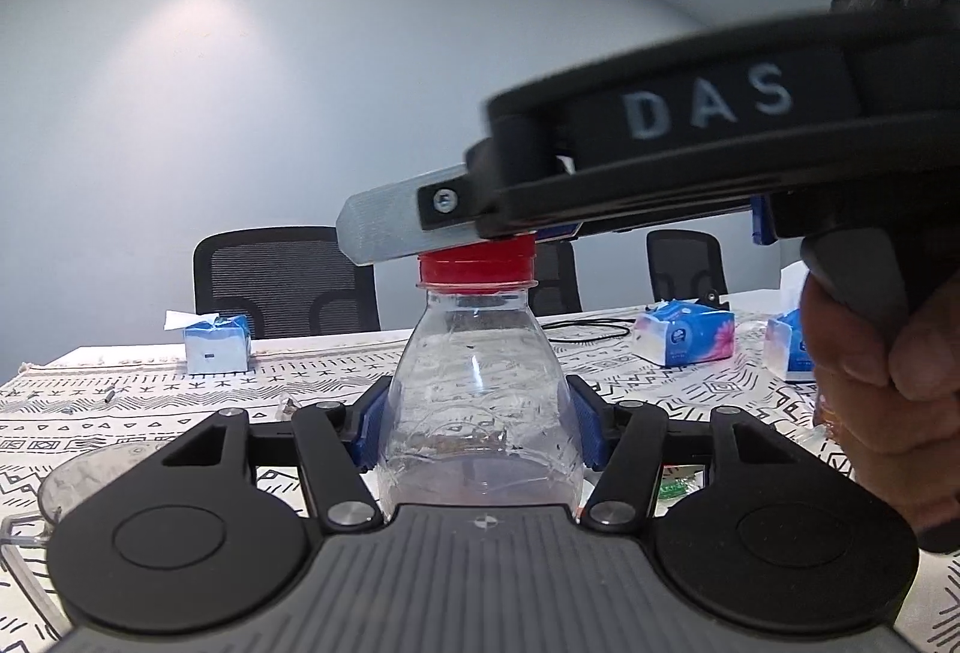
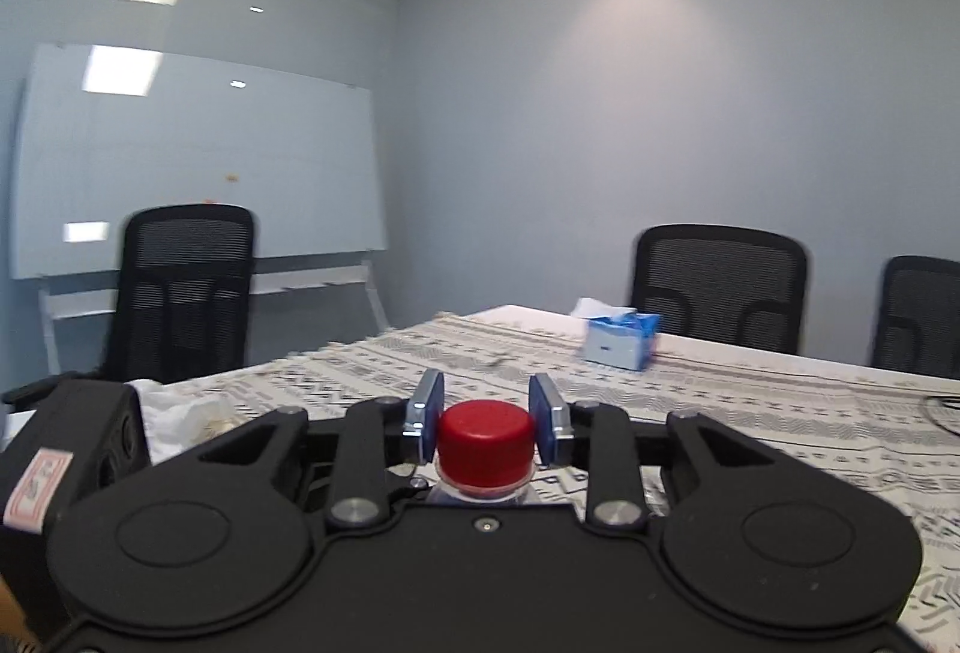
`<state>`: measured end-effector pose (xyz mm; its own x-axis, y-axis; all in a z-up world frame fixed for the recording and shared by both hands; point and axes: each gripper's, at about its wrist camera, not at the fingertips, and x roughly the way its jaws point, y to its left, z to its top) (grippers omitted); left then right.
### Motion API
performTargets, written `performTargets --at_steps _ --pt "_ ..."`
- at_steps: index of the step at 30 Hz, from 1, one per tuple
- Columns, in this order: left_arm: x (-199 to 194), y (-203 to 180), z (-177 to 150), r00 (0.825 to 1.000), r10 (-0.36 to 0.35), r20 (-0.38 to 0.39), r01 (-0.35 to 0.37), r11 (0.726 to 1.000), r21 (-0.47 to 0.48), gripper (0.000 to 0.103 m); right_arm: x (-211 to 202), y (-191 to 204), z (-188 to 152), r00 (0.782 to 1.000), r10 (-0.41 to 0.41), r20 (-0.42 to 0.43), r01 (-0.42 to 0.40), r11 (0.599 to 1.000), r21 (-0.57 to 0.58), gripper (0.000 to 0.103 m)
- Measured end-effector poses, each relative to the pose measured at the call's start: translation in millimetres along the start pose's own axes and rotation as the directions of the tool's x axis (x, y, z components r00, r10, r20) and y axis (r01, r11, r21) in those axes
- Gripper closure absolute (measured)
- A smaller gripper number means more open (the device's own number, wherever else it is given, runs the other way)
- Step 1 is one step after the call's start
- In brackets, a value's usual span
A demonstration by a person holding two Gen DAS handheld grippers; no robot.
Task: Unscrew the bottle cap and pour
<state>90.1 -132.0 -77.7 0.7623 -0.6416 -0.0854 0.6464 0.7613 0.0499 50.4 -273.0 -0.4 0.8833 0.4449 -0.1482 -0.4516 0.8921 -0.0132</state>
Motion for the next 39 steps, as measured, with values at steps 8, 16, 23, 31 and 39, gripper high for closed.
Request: performTargets --at_steps 8,16,23,31,39 --pt "-1 -4 0 1.000 -0.013 0.008 0.013 1.000 0.013 0.047 2 -55 -3 0.951 0.309 0.020 -0.310 0.951 0.018 0.070" --pt "-5 -4 2 1.000 -0.009 0.001 0.009 1.000 0.007 0.047 -4 -27 -3 0.991 0.130 -0.006 -0.130 0.991 0.021 0.059" --pt "-9 -13 0 1.000 0.020 0.010 -0.021 0.999 0.039 0.046 -13 41 -13 0.982 -0.182 0.059 0.183 0.983 -0.015 0.047" --pt "-10 -11 0 1.000 0.026 0.005 -0.026 0.999 0.024 0.046 7 51 -15 0.962 -0.269 0.053 0.270 0.963 -0.012 0.048" --pt "-8 -11 0 1.000 0.023 0.001 -0.023 1.000 0.021 0.046 9 28 -13 0.977 -0.211 0.032 0.209 0.976 0.060 0.069"
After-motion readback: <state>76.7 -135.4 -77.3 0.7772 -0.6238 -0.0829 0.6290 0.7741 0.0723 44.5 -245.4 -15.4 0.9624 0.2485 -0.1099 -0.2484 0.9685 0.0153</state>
